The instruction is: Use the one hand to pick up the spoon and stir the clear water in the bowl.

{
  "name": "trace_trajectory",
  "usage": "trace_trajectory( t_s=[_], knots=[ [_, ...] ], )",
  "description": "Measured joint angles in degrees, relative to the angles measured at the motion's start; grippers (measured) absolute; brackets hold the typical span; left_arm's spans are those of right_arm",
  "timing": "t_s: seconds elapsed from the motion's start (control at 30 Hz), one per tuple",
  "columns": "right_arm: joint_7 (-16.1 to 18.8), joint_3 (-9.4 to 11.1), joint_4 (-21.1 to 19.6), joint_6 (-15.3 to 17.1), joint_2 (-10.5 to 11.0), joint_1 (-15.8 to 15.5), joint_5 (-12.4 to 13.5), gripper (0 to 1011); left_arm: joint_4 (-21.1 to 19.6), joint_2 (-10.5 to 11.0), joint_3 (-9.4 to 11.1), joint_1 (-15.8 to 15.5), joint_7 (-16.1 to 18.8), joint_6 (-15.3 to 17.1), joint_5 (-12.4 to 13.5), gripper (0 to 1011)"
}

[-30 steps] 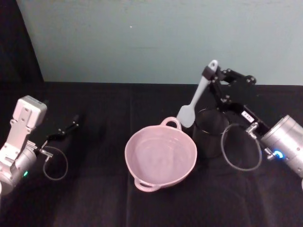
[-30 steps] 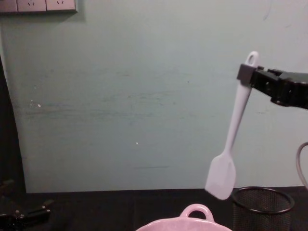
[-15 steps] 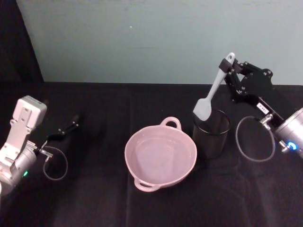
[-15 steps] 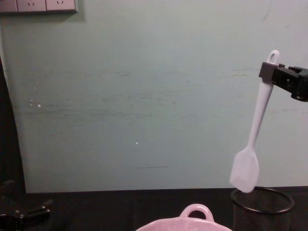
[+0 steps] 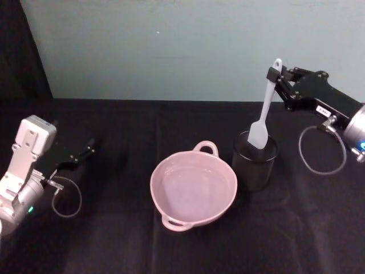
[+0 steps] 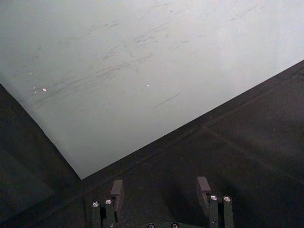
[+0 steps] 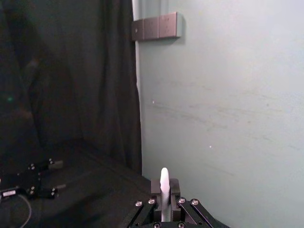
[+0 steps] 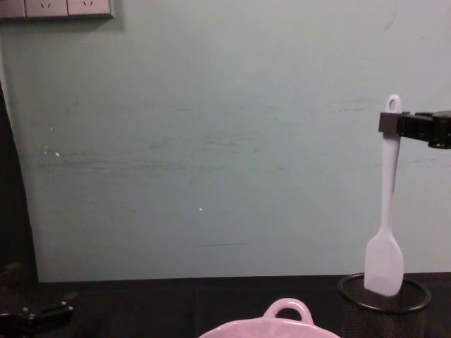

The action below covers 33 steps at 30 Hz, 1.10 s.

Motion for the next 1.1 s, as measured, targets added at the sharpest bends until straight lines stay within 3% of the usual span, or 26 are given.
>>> trace_trajectory(
  t_s=[0.17, 0.33, 0.6, 1.1],
  knots=[
    [1.0, -1.6, 2.5, -0.1, 0.1, 1.7, 0.3, 109, 0.0, 0.0, 0.0, 0.0, 0.0, 0.0, 0.0, 1005],
    [2.5, -3.2, 7.5, -2.6, -1.5, 2.4, 1.8, 110, 0.0, 0.0, 0.0, 0.0, 0.0, 0.0, 0.0, 1005],
    [2.6, -3.8, 12.5, -4.0, -3.5, 2.0, 4.3, 110, 0.0, 0.0, 0.0, 0.0, 0.0, 0.0, 0.0, 1005],
    [3.2, -4.0, 15.3, -1.9, -3.7, 2.3, 9.1, 110, 0.0, 0.0, 0.0, 0.0, 0.0, 0.0, 0.0, 1005]
  ],
)
